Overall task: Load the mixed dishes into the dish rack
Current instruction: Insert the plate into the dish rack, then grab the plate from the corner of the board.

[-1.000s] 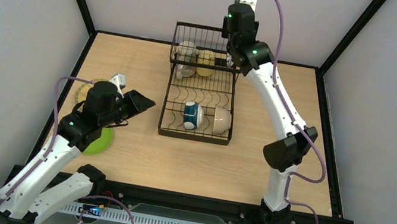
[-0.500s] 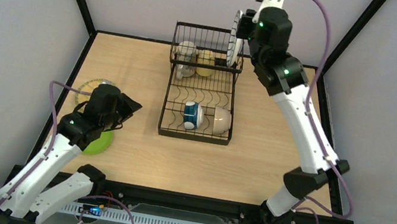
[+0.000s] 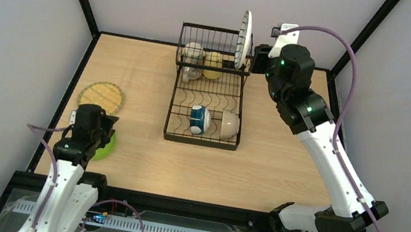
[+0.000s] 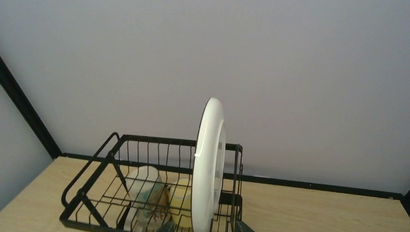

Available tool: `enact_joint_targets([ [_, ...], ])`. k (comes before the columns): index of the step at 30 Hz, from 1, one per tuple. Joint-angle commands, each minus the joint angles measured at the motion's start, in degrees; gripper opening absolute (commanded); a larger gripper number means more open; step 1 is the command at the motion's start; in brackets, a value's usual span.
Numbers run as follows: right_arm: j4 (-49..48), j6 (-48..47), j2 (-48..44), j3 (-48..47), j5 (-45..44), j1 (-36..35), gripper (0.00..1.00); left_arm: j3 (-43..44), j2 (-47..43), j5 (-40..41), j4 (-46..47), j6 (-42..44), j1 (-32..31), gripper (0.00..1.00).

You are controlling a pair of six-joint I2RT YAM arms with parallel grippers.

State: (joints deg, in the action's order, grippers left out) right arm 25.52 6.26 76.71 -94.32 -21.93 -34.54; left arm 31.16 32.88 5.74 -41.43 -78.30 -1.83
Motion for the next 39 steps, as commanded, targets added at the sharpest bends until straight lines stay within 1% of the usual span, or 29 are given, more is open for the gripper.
enact_joint_targets([
  [1,-1.9,0.5,-3.8,3.0,2.4,-0.4,0.71,-1.2,1.3,-3.4,2.9,2.4,7.3,0.99],
  [6,-2.0,1.3,-5.5,5.3,4.4,-0.4,0.7,-2.8,7.3,-6.8,8.6,8.4,13.8,0.99],
  [9,-2.2,1.2,-5.8,5.9,4.3,-0.4,0.71,-4.7,9.1,-6.6,13.6,10.1,15.7,0.98],
  [12,-2.5,1.4,-6.0,6.5,4.1,-0.3,0.71,-4.8,12.9,-5.9,16.6,12.4,17.8,0.98],
  [16,-4.1,2.1,-6.9,8.3,4.1,-0.3,0.71,-4.8,17.4,-6.8,23.5,13.8,18.5,0.98],
  [20,-5.5,2.7,-7.9,10.0,4.6,-0.3,0.71,-6.5,17.5,-7.1,30.1,12.1,18.5,0.98],
  [24,-6.1,2.9,-8.4,11.2,5.1,-0.3,0.71,-7.6,17.9,-6.5,31.8,11.5,18.4,0.99],
  [27,-6.3,2.9,-8.5,11.8,5.1,-0.3,0.71,-7.7,17.9,-5.9,31.5,13.1,18.5,0.99],
  [32,-6.4,3.2,-9.2,13.0,5.4,-0.3,0.72,-7.1,16.3,-1.6,29.1,14.6,19.6,0.99],
  [35,-6.6,3.3,-10.1,14.0,5.3,-0.3,0.72,-7.1,16.3,-1.1,29.5,15.8,21.9,0.99],
  [39,-6.6,3.4,-11.5,15.2,5.0,-0.3,0.72,-5.7,20.5,-4.1,29.9,21.0,27.5,0.99],
])
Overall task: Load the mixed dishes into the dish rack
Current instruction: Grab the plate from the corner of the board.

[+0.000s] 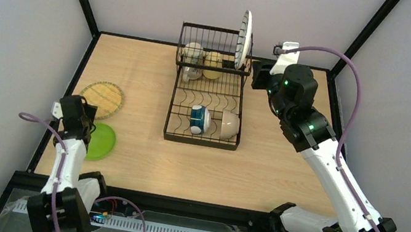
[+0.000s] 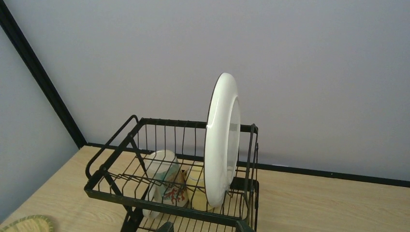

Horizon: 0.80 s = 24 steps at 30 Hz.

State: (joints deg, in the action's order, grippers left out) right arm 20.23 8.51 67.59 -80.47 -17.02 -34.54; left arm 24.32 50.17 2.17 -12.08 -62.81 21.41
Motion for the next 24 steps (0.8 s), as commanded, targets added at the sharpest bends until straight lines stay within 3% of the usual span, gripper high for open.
enact_joint_targets([
  [1,-1.2,1.3,-2.7,1.7,0.1,-0.3,0.72,1.3,4.6,-1.8,0.7,6.7,6.2,0.99],
  [6,-2.0,1.7,-5.6,4.0,-0.2,-0.3,0.72,2.4,9.9,-7.7,1.6,13.5,12.6,0.99],
  [24,-3.4,2.7,-11.6,9.5,-0.4,-0.3,0.73,6.9,19.8,-10.0,4.9,23.2,14.2,0.99],
])
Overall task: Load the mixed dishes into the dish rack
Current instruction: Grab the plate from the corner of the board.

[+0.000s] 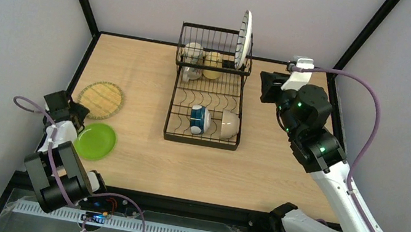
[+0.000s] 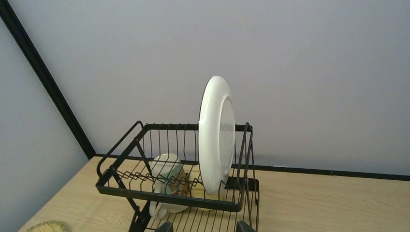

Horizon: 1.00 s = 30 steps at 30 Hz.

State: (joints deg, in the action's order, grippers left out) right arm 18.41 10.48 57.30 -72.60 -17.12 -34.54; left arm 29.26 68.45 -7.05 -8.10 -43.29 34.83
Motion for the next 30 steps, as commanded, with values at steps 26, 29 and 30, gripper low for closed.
enact_joint_targets([
  [26,-2.2,0.9,-1.1,4.5,0.8,-0.3,0.73,3.7,15.0,-3.8,8.9,5.7,3.6,0.99],
  [29,-2.0,1.0,-0.7,4.5,0.8,-0.3,0.73,3.5,17.1,-4.5,11.0,5.0,3.6,0.99],
  [30,-1.9,1.0,-0.5,4.5,0.8,-0.3,0.73,3.5,17.6,-4.7,11.6,4.7,3.6,0.99],
])
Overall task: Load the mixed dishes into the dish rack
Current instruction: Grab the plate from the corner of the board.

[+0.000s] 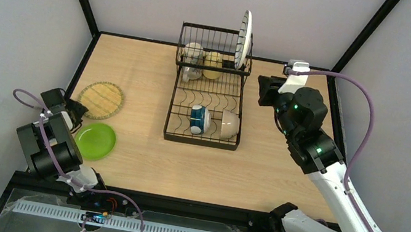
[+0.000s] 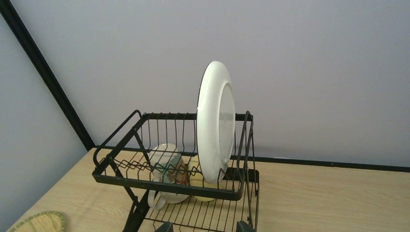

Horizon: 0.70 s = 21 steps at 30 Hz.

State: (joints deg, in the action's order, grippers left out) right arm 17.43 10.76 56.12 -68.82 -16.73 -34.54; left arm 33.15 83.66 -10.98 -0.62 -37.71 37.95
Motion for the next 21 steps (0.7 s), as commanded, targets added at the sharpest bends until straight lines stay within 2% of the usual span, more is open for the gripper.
enact_joint_targets([
  [1,-0.9,0.7,0.7,0.7,0.3,-0.3,0.73,-0.4,2.9,-1.0,4.7,-1.0,0.5,0.99],
  [13,-1.2,1.5,2.4,0.8,0.3,-0.3,0.73,0.0,7.7,-3.0,8.3,-2.3,0.5,0.97],
  [21,-1.1,1.6,2.5,0.9,0.1,-0.3,0.73,-1.3,10.6,-5.8,10.8,-2.1,0.5,0.75],
])
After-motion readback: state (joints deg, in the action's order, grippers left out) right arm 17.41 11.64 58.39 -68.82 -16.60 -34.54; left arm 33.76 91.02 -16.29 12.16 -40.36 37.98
